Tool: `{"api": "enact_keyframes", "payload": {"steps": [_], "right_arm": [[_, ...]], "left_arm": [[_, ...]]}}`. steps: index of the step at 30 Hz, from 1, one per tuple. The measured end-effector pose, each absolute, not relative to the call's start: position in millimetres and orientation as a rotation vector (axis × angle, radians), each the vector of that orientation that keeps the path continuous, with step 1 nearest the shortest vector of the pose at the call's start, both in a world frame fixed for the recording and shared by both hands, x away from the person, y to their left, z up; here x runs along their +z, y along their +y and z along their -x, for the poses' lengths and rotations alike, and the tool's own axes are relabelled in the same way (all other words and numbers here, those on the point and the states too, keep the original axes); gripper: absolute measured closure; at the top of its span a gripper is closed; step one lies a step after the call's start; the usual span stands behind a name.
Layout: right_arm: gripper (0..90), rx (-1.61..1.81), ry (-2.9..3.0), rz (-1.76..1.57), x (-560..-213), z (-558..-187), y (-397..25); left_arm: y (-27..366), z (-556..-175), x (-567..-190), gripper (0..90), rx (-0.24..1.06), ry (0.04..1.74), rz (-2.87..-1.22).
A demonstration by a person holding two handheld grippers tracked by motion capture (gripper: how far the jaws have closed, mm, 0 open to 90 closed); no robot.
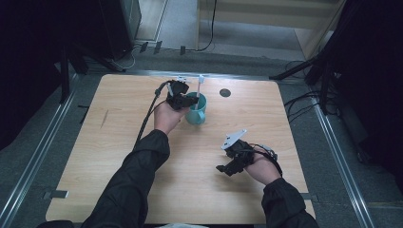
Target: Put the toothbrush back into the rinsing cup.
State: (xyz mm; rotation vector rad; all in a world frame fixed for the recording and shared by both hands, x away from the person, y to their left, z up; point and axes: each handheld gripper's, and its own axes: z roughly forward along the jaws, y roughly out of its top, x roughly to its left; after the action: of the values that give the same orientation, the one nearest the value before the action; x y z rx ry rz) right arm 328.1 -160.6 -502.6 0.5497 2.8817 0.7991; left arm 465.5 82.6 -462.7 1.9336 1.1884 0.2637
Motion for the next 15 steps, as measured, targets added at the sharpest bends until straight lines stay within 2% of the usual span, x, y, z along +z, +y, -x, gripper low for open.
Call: {"api": "enact_keyframes", "payload": {"steps": [9, 13, 15], "right_arm": [[21.9, 0.798, 2.883, -0.548, -502.7, -328.1, -160.5], [21.9, 0.799, 2.883, -0.545, -502.9, -328.1, -160.7], [21.9, 0.797, 2.881, -0.551, -503.2, -328.6, -161.3]], "left_arm": [[83.6, -463.5, -461.4, 83.9, 0.267, 1.185, -1.986], [85.9, -461.1, -456.1, 81.3, 0.263, 1.179, -1.983], [88.1, -460.4, -453.5, 76.6, 0.233, 1.175, -1.979]]}}
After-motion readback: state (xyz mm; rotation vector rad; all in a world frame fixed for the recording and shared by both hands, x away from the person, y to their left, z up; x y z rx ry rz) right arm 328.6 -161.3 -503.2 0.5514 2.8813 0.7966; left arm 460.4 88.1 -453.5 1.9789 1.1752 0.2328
